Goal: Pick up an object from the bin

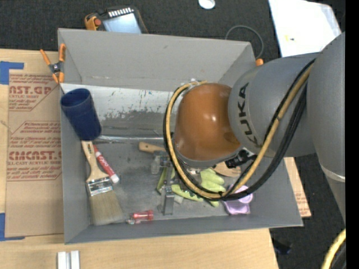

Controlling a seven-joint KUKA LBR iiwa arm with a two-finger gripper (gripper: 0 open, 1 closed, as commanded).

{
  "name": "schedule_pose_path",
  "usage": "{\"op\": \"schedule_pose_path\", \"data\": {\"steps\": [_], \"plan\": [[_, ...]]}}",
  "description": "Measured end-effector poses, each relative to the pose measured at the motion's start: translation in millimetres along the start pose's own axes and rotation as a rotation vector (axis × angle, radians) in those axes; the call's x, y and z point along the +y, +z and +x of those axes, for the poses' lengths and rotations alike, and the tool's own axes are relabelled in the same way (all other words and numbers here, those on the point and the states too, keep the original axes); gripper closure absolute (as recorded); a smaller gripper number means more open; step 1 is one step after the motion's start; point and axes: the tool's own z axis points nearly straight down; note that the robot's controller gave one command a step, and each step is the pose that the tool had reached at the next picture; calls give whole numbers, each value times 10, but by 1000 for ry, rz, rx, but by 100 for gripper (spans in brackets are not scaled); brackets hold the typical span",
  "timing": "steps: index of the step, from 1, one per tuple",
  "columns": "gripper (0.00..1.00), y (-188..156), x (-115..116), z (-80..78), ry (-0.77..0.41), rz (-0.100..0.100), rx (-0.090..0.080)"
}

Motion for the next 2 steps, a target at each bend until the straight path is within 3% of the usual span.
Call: {"op": "schedule_pose_path", "data": {"steps": [2], "plan": [[0,-94,-4,-28,-62,0,-5]]}}
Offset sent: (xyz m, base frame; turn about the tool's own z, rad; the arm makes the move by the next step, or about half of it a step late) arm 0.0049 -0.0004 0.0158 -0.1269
